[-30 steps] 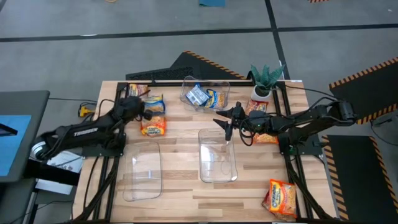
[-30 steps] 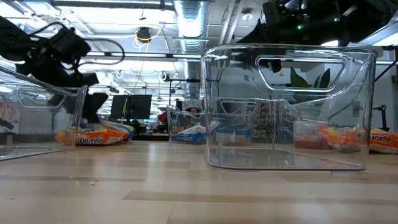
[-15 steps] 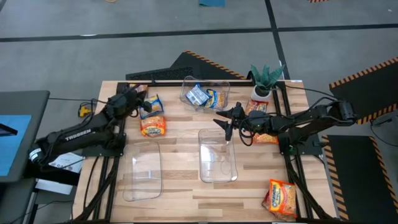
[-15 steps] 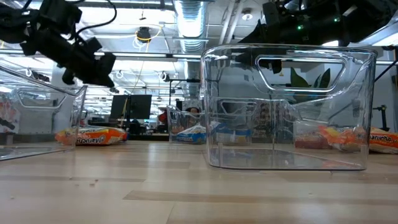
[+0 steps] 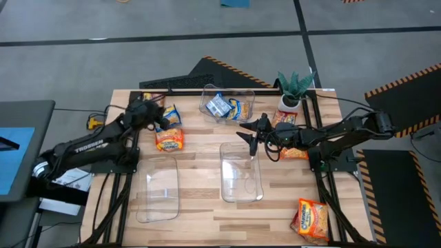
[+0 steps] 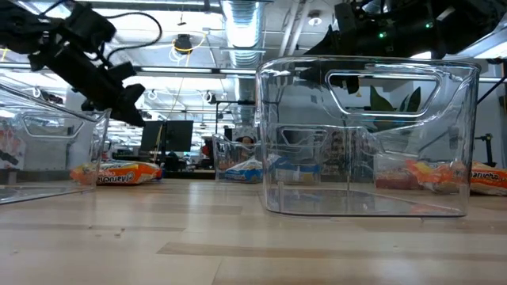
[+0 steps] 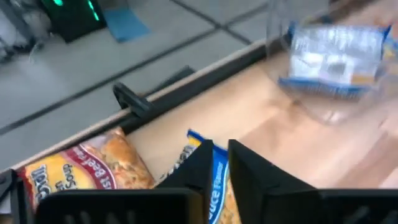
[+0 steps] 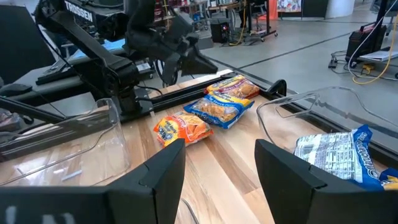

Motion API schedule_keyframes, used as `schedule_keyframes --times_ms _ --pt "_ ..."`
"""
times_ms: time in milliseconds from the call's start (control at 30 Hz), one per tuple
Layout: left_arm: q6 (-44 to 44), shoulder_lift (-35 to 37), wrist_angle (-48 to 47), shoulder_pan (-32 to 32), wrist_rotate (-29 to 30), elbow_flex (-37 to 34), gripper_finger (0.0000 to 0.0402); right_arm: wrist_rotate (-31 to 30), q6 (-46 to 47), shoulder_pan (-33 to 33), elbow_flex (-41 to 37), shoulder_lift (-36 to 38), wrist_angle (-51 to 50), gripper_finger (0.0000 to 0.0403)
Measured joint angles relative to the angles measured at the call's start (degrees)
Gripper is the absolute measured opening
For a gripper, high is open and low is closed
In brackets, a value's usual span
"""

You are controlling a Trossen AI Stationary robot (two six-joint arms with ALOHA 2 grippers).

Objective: Sort Maruchan noodles
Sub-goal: Put the blue noodle pack into the top transparent bin

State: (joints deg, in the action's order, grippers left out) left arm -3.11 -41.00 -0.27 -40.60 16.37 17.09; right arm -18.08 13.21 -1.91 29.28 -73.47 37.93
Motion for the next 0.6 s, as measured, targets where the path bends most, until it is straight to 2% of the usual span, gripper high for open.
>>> schedule_keyframes --times_ms 133,300,467,600 --pt "0.47 -9.04 -3.35 -2.89 -3.86 6.38 0.0102 0.00 0.33 0.00 0.00 0.00 -0.03 0.0216" --pt "-0.50 -23.08 -16.46 -4.02 -4.53 18.65 0.0158 0.01 0.44 0.00 0.00 0.00 -0.24 0.0216" --pt "-0.51 -33.79 -26.12 -4.13 -5.01 27.71 0.0178 0.01 0.42 0.00 0.00 0.00 -0.39 0.0216" --pt "1.42 -38.82 -27.82 -4.21 -5.08 31.43 0.0178 0.01 0.42 0.00 0.00 0.00 -0.89 0.0216"
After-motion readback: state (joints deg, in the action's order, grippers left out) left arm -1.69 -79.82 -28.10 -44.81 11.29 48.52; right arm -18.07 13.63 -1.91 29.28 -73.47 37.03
